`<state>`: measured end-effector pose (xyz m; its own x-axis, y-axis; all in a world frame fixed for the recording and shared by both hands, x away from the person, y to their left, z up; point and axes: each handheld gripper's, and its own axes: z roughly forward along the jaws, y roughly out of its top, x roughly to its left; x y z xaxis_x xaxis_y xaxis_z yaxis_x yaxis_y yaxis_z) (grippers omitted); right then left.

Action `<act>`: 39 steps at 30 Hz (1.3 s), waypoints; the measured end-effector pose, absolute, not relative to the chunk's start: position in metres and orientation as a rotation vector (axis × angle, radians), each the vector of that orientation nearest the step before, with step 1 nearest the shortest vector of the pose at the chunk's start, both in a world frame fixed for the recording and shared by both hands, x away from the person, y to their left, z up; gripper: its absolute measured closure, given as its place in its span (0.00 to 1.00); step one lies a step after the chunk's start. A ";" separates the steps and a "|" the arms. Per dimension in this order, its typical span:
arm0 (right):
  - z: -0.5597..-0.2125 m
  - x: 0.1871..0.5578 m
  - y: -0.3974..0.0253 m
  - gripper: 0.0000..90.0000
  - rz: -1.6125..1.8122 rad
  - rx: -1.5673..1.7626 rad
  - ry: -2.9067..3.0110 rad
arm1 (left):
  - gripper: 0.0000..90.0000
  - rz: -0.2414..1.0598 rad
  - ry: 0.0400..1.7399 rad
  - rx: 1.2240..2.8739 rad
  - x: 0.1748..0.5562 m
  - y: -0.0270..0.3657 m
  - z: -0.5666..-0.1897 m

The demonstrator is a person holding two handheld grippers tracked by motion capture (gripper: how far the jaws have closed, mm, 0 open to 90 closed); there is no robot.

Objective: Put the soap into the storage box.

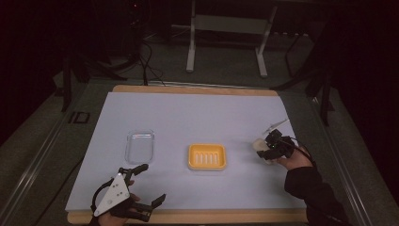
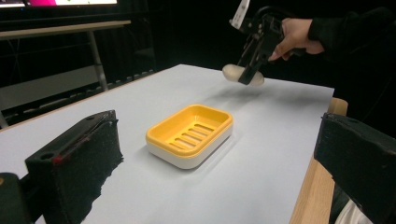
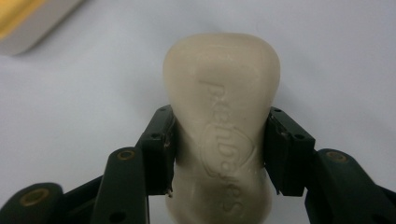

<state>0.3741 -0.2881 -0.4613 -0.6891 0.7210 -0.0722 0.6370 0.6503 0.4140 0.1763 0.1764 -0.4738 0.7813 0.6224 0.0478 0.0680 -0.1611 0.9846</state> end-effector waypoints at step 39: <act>-0.389 0.370 -0.240 0.55 0.626 0.330 2.942 | 0.01 0.529 0.544 1.690 0.176 0.176 -0.474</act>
<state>0.3695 -0.2400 -0.3889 -0.9696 0.2352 -0.0676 0.1873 0.8911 0.4134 0.1757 0.1757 -0.4740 0.7854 0.6169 0.0508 0.0681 -0.1677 0.9835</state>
